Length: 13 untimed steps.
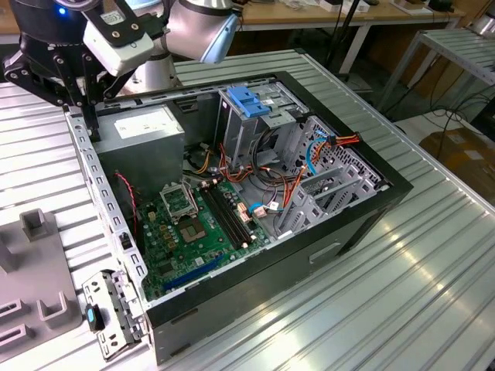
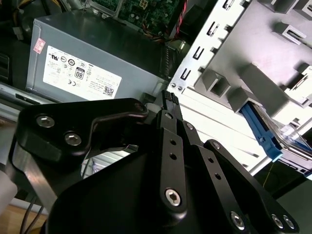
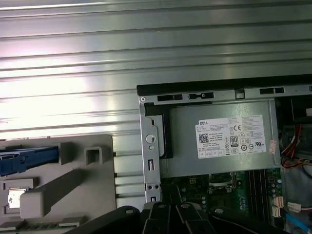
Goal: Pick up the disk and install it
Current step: 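Reach for the disk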
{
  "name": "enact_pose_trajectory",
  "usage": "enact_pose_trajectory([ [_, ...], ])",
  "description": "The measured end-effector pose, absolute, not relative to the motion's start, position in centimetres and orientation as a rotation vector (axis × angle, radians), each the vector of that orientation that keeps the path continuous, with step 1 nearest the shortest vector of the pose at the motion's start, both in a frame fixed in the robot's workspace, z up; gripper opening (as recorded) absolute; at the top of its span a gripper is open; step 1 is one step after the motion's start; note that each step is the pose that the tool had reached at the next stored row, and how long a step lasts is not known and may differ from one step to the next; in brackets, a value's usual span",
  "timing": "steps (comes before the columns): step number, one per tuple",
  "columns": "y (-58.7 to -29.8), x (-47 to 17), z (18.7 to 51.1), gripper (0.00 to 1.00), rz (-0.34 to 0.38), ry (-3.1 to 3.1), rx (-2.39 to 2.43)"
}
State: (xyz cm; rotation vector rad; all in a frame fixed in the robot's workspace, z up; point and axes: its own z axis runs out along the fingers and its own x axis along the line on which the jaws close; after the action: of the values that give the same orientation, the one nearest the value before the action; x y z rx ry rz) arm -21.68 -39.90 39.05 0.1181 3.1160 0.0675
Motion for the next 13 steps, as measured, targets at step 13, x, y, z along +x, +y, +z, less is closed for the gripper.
enact_pose_trajectory([
  [13, -39.9, -23.7, 38.9, 0.11, 0.068, 3.118, 0.118],
])
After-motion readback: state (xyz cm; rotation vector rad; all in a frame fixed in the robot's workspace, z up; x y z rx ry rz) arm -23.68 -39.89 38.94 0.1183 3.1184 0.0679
